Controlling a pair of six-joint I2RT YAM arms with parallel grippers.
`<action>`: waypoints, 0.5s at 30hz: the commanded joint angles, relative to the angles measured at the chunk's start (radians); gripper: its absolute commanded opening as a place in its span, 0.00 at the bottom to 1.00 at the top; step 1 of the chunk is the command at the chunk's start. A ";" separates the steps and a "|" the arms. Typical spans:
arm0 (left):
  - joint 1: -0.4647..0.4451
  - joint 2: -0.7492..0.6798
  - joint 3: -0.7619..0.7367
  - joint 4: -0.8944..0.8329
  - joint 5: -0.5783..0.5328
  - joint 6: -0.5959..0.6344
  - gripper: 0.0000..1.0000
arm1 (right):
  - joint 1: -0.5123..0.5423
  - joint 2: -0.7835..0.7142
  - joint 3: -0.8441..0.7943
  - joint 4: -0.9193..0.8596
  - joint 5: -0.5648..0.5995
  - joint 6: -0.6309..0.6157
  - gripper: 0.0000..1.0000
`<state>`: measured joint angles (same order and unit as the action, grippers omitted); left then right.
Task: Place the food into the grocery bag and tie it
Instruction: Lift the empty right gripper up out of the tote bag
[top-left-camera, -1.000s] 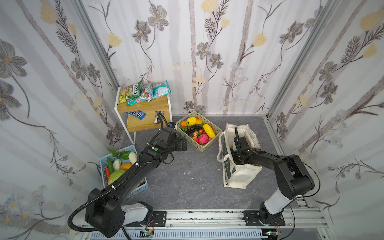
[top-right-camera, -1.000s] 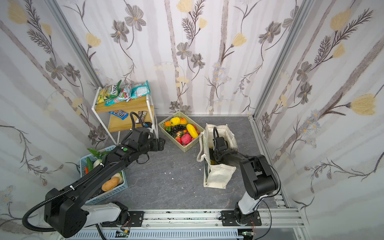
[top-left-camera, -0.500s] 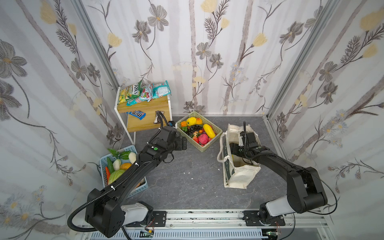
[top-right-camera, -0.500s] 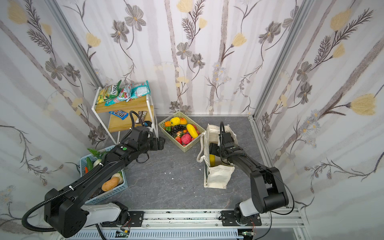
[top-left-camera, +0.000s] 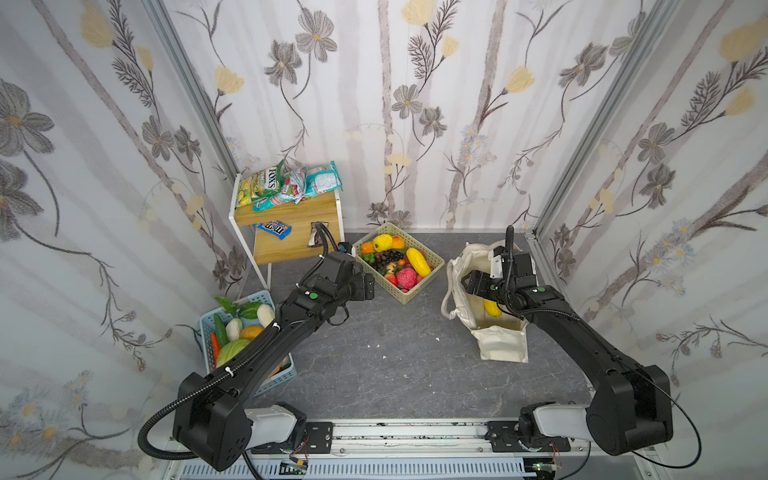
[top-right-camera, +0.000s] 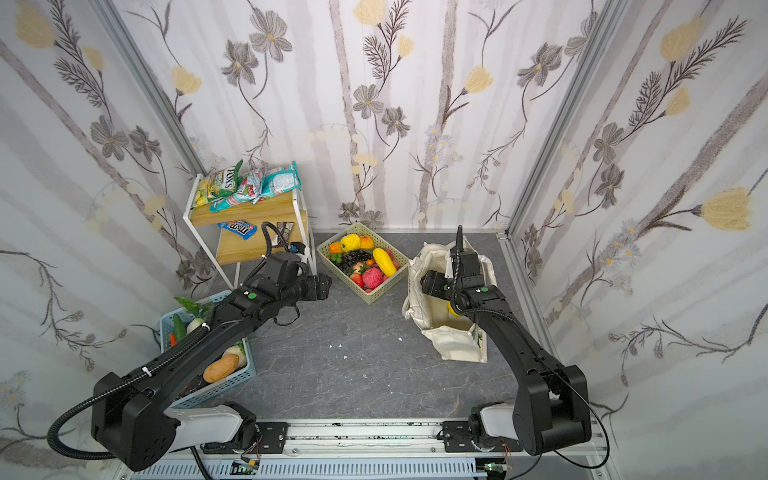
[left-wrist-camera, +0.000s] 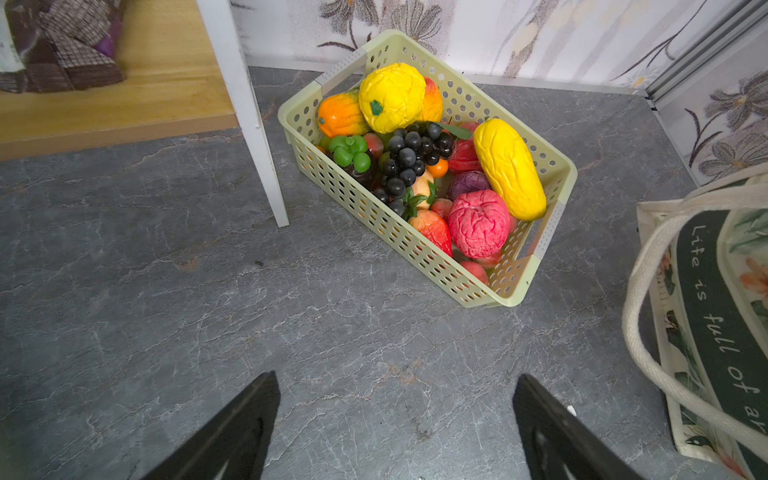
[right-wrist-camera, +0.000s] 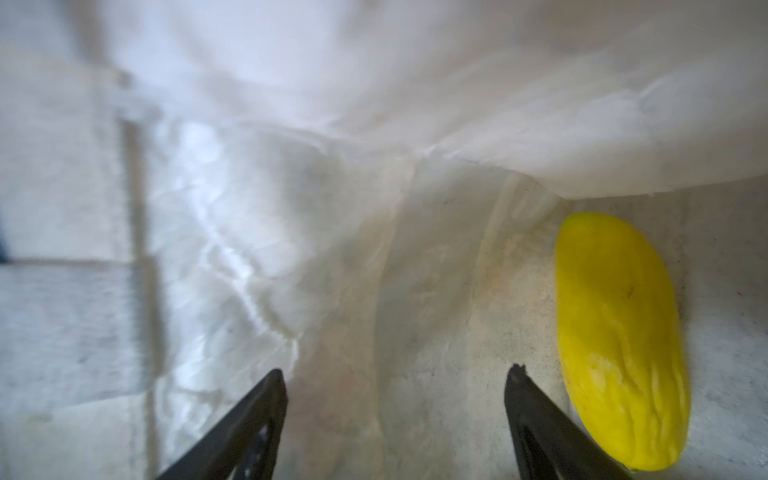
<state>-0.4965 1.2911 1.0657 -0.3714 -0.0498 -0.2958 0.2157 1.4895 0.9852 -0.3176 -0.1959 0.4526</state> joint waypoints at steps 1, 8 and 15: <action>-0.001 -0.001 0.007 0.012 -0.005 -0.014 0.91 | -0.017 0.013 0.005 0.014 -0.079 -0.015 0.81; -0.001 -0.006 -0.004 0.015 -0.007 -0.019 0.91 | -0.036 -0.036 -0.021 0.059 -0.155 0.011 0.80; -0.001 -0.006 0.002 0.012 -0.010 -0.020 0.91 | -0.045 -0.093 0.059 -0.032 -0.053 -0.023 0.80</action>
<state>-0.4965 1.2892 1.0626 -0.3710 -0.0502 -0.3038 0.1757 1.4128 1.0092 -0.3309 -0.2993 0.4595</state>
